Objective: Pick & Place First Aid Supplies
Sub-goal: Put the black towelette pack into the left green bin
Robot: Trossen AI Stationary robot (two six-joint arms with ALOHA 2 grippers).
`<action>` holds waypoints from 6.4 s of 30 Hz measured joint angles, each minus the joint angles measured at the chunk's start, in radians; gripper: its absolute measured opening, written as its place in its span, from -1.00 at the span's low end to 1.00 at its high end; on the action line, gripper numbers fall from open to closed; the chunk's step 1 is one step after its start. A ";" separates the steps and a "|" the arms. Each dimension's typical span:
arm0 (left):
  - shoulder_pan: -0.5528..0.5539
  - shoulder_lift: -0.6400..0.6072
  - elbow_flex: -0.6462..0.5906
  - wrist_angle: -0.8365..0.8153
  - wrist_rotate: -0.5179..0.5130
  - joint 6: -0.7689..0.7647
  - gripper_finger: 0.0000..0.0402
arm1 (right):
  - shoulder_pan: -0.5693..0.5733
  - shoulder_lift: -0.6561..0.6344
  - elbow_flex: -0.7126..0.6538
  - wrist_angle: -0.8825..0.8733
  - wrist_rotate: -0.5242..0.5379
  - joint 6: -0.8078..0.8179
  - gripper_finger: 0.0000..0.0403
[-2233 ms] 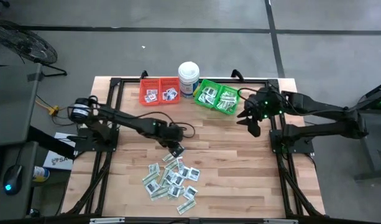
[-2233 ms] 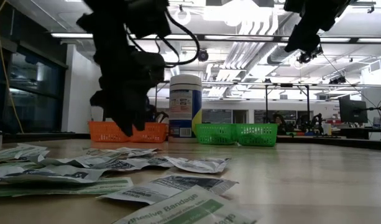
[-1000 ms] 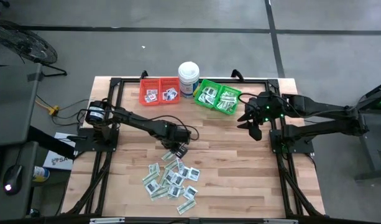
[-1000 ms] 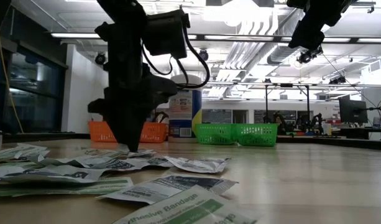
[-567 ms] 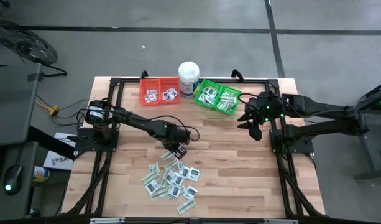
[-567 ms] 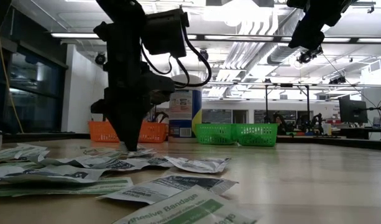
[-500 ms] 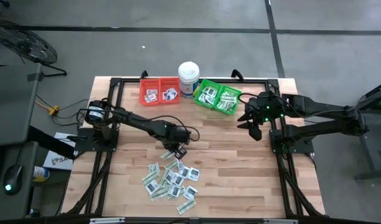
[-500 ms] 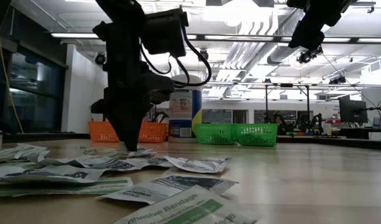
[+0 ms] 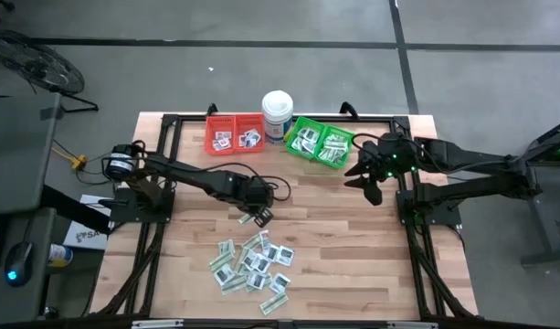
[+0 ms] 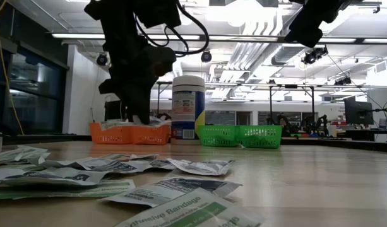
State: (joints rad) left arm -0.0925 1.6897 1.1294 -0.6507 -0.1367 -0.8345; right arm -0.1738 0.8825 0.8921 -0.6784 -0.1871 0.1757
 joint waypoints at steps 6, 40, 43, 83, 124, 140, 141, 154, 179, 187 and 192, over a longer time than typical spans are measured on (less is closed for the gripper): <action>0.000 0.000 0.000 -0.006 0.014 0.000 -1.00 | 0.000 0.007 0.000 0.003 0.000 0.000 -0.28; 0.021 0.147 0.000 0.074 0.130 -0.009 -0.41 | 0.000 0.007 0.000 0.003 0.001 -0.004 -0.28; 0.021 0.147 0.000 0.081 0.118 -0.009 -0.48 | 0.000 0.007 0.000 0.003 0.001 -0.003 -0.28; 0.027 0.142 0.419 0.020 -0.335 0.455 -0.99 | 0.000 0.139 0.000 0.139 -0.039 -0.017 -0.28; 0.027 0.142 0.607 0.181 -0.483 0.856 -1.00 | -0.030 0.219 0.000 0.473 0.074 0.002 -0.56; 0.027 0.142 0.607 0.177 -0.470 0.902 -0.87 | -0.030 0.216 0.000 0.453 0.066 0.000 -0.99; 0.027 0.142 0.607 0.177 -0.465 0.919 -0.81 | -0.030 0.215 0.000 0.449 0.066 0.000 -0.99; 0.019 -0.044 0.608 -0.185 -0.601 0.910 -0.07 | -0.177 0.222 0.000 0.346 0.036 -0.020 -1.00; 0.104 -0.630 -0.180 0.185 -0.497 0.887 -0.20 | -0.550 0.839 0.434 0.104 -0.167 -0.233 -1.00; 0.289 -0.812 -0.448 0.509 -0.133 0.980 -0.20 | -0.590 0.979 0.497 0.083 -0.251 -0.240 -1.00; 0.406 -0.873 -0.525 0.604 0.056 1.020 -0.20 | -0.593 1.003 0.496 0.074 -0.245 -0.240 -1.00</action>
State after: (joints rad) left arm 0.3140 0.8172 0.6046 -0.0466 -0.0807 0.1857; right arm -0.7666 1.8854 1.3883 -0.6039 -0.4324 -0.0647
